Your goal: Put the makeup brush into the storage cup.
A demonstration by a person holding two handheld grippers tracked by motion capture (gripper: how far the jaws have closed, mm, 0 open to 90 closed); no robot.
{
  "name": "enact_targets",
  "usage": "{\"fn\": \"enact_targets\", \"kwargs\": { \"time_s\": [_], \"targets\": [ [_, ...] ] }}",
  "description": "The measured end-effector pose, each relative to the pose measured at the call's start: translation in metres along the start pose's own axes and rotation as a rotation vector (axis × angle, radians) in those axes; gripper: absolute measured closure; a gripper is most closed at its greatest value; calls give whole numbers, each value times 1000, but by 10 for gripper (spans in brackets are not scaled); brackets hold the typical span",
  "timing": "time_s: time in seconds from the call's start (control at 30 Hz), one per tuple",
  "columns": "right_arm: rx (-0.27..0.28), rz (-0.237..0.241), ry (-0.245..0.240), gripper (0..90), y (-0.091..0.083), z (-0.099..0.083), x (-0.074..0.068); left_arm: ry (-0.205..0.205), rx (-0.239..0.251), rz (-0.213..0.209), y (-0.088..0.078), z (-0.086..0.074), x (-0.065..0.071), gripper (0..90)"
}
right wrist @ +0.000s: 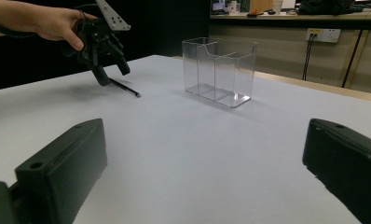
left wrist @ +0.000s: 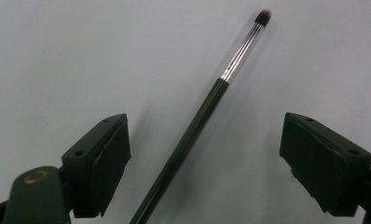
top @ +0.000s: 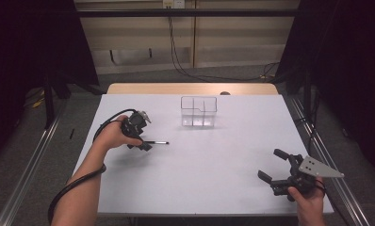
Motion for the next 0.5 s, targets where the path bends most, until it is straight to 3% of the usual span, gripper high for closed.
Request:
{"fn": "enact_targets", "kwargs": {
  "time_s": [0.17,0.5],
  "targets": [
    [0,0,1,0,0,0,0,4,-7,12,0,-1,-2,208],
    [0,-2,3,0,-1,-1,1,11,-18,-14,3,-2,-2,253]
  ]
}}
Point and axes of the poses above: each handheld gripper's, and its own axes: y roughly forward along the jaws, z roughly out of its top, x roughly to its right, the point moved 9 cm from there along y, roughly forward along the jaws, and after that the axes turned 1 degree about z, right-handed, at the moved point
